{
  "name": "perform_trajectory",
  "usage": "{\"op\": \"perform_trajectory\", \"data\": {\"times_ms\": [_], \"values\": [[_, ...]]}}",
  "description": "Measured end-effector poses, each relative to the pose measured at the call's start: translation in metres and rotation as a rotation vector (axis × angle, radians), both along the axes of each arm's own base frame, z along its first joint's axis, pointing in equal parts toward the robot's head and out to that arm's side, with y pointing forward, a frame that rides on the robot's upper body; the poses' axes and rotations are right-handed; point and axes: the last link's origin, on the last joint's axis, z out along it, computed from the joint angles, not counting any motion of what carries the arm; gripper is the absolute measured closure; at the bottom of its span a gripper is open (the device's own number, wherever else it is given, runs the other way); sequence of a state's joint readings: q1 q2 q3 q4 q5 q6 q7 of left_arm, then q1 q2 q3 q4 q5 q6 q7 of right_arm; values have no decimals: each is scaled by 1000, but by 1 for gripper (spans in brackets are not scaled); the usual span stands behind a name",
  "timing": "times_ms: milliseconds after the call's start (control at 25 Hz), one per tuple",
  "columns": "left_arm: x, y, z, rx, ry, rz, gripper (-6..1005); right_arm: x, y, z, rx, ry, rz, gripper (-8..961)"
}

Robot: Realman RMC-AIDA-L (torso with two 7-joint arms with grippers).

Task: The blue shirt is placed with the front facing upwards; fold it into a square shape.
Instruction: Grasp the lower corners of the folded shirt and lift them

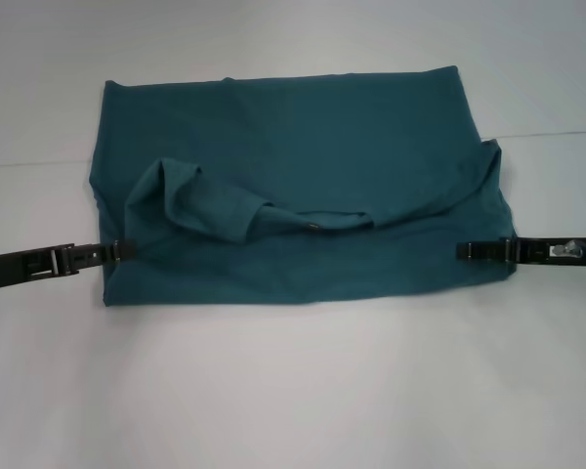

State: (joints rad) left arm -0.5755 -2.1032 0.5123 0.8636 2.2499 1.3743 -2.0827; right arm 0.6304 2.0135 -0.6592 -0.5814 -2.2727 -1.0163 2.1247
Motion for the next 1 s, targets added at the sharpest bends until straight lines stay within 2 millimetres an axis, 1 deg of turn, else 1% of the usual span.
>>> {"op": "perform_trajectory", "data": {"times_ms": [240,480,680,920,1000], "values": [[0,0,0,0,3,1,120,3,-2,1,10,16,-15,228],[-1,-1,-1,-1,-1,4,120,5,-7,4,0,24,-16,434],[-4,-3,-5,-7,-2,16,120,6,-10,4,-10,31,-11,669],[-8,-3,-10,-8,-3,37,119,4,-10,8,-3,50,11,891],[-10,-2,-13,-4,4,48,119,4,-11,10,2,61,20,891]]}}
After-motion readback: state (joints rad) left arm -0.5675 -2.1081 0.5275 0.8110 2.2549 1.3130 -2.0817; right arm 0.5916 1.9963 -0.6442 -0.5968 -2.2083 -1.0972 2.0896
